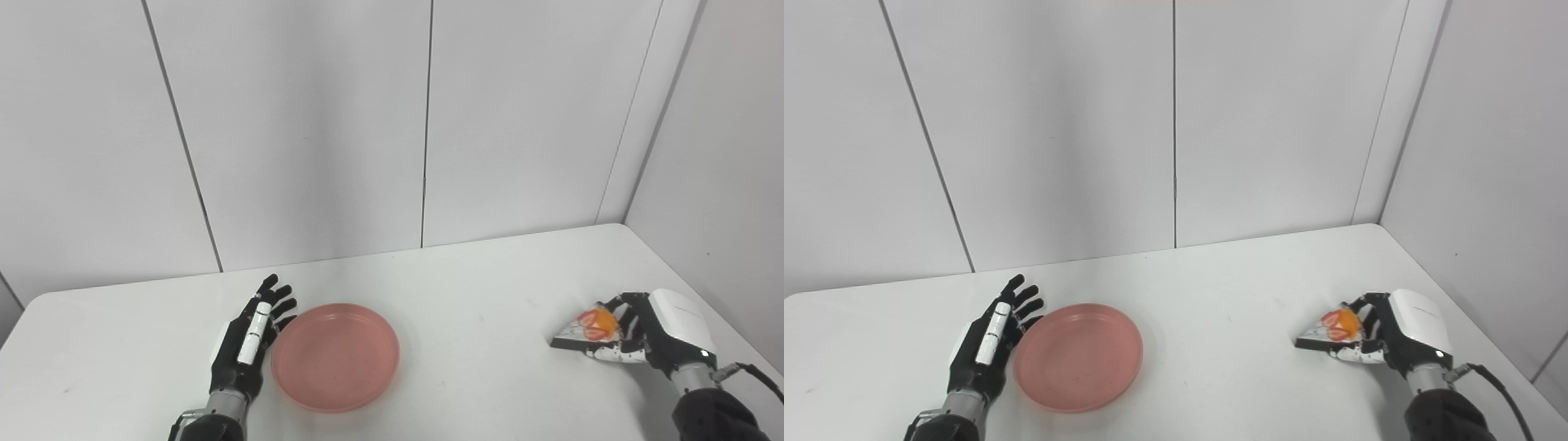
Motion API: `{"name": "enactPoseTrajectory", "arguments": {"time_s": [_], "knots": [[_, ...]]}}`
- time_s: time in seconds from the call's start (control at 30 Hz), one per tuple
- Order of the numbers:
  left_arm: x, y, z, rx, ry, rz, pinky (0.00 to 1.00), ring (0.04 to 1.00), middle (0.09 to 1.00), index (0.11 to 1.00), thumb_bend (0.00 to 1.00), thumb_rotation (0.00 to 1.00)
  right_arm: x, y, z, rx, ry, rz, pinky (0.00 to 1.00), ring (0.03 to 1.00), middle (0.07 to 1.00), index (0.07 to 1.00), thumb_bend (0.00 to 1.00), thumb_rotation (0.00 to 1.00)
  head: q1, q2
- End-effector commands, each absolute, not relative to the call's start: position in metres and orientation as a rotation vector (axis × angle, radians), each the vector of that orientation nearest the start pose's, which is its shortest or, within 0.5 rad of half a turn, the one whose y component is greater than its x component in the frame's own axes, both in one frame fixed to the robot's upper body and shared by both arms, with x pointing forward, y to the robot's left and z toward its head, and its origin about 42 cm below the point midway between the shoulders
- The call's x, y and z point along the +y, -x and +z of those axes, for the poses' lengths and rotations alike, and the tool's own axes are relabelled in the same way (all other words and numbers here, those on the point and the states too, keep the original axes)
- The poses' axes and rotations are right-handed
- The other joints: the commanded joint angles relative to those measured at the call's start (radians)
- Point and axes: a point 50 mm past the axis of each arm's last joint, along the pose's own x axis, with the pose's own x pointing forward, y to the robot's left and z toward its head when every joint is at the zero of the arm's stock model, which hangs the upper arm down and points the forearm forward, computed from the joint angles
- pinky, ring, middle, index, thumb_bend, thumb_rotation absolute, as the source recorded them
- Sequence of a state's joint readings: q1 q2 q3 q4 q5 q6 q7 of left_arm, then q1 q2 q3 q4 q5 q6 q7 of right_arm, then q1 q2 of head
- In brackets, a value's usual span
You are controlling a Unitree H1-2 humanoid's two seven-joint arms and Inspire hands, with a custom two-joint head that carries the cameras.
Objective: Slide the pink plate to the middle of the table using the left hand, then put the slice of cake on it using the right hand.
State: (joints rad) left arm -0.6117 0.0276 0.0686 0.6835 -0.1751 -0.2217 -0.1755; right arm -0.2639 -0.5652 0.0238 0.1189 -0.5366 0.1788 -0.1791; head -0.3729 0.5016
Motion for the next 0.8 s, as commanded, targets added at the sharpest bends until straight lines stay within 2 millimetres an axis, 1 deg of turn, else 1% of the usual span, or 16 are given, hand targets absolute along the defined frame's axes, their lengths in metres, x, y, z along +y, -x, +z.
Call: {"name": "enactPoseTrajectory", "arguments": {"time_s": [0.0,0.07,0.1,0.13,0.27,0.33,0.37,0.4,0.43,0.47,0.53,0.6,0.63,0.67,0.77], "knots": [[0.176,-0.454,0.127,-0.074,0.134,-0.217,0.75,0.836,0.866,0.887,0.70,0.77,-0.389,-0.369,0.245,-0.213,1.090,-0.354,0.17,0.231,0.317,0.476,0.50,0.15,0.001,0.000],[0.173,-0.452,0.128,-0.073,0.131,-0.215,0.75,0.833,0.861,0.889,0.69,0.77,-0.376,-0.369,0.257,-0.256,1.062,-0.335,0.19,0.246,0.333,0.477,0.50,0.15,0.014,0.001],[0.172,-0.451,0.128,-0.073,0.129,-0.215,0.75,0.835,0.862,0.889,0.68,0.77,-0.370,-0.369,0.262,-0.280,1.045,-0.323,0.18,0.236,0.326,0.476,0.50,0.15,0.028,0.001],[0.170,-0.450,0.129,-0.073,0.129,-0.215,0.75,0.836,0.863,0.889,0.68,0.77,-0.367,-0.368,0.265,-0.295,1.034,-0.315,0.17,0.233,0.323,0.476,0.50,0.15,0.028,0.001],[0.167,-0.448,0.126,-0.065,0.130,-0.212,0.76,0.840,0.865,0.890,0.66,0.77,-0.337,-0.374,0.279,-0.384,0.993,-0.263,0.16,0.224,0.316,0.478,0.50,0.15,0.071,0.001],[0.165,-0.447,0.125,-0.063,0.128,-0.212,0.76,0.838,0.861,0.890,0.66,0.77,-0.327,-0.376,0.283,-0.420,0.975,-0.237,0.17,0.226,0.319,0.478,0.50,0.15,0.083,0.000],[0.164,-0.446,0.125,-0.061,0.131,-0.211,0.76,0.837,0.860,0.890,0.65,0.77,-0.320,-0.379,0.285,-0.441,0.970,-0.218,0.17,0.228,0.321,0.478,0.50,0.15,0.105,-0.002],[0.162,-0.446,0.124,-0.059,0.133,-0.210,0.75,0.834,0.857,0.891,0.65,0.77,-0.316,-0.381,0.286,-0.454,0.968,-0.206,0.18,0.234,0.326,0.478,0.50,0.15,0.105,-0.002],[0.160,-0.445,0.123,-0.056,0.134,-0.209,0.75,0.834,0.856,0.891,0.65,0.77,-0.310,-0.384,0.287,-0.463,0.971,-0.192,0.18,0.234,0.326,0.478,0.50,0.15,0.129,-0.005],[0.158,-0.445,0.123,-0.054,0.135,-0.209,0.74,0.832,0.855,0.891,0.65,0.76,-0.306,-0.386,0.288,-0.468,0.974,-0.183,0.18,0.236,0.328,0.479,0.50,0.15,0.129,-0.005],[0.153,-0.444,0.122,-0.052,0.134,-0.209,0.75,0.834,0.860,0.892,0.63,0.76,-0.291,-0.392,0.287,-0.485,0.971,-0.142,0.18,0.235,0.325,0.479,0.50,0.15,0.164,-0.007],[0.148,-0.443,0.121,-0.052,0.128,-0.206,0.76,0.834,0.863,0.890,0.62,0.76,-0.278,-0.398,0.284,-0.499,0.970,-0.097,0.19,0.247,0.336,0.479,0.50,0.15,0.186,-0.009],[0.146,-0.442,0.121,-0.051,0.127,-0.205,0.76,0.832,0.863,0.890,0.62,0.76,-0.276,-0.400,0.283,-0.502,0.971,-0.085,0.20,0.251,0.341,0.479,0.50,0.15,0.192,-0.010],[0.144,-0.441,0.121,-0.049,0.123,-0.202,0.76,0.831,0.863,0.890,0.62,0.76,-0.268,-0.403,0.281,-0.505,0.977,-0.059,0.20,0.252,0.342,0.479,0.50,0.15,0.208,-0.011],[0.137,-0.440,0.119,-0.045,0.113,-0.196,0.75,0.824,0.857,0.886,0.62,0.76,-0.247,-0.411,0.277,-0.512,0.990,0.001,0.21,0.269,0.359,0.480,0.50,0.15,0.226,-0.011]]}}
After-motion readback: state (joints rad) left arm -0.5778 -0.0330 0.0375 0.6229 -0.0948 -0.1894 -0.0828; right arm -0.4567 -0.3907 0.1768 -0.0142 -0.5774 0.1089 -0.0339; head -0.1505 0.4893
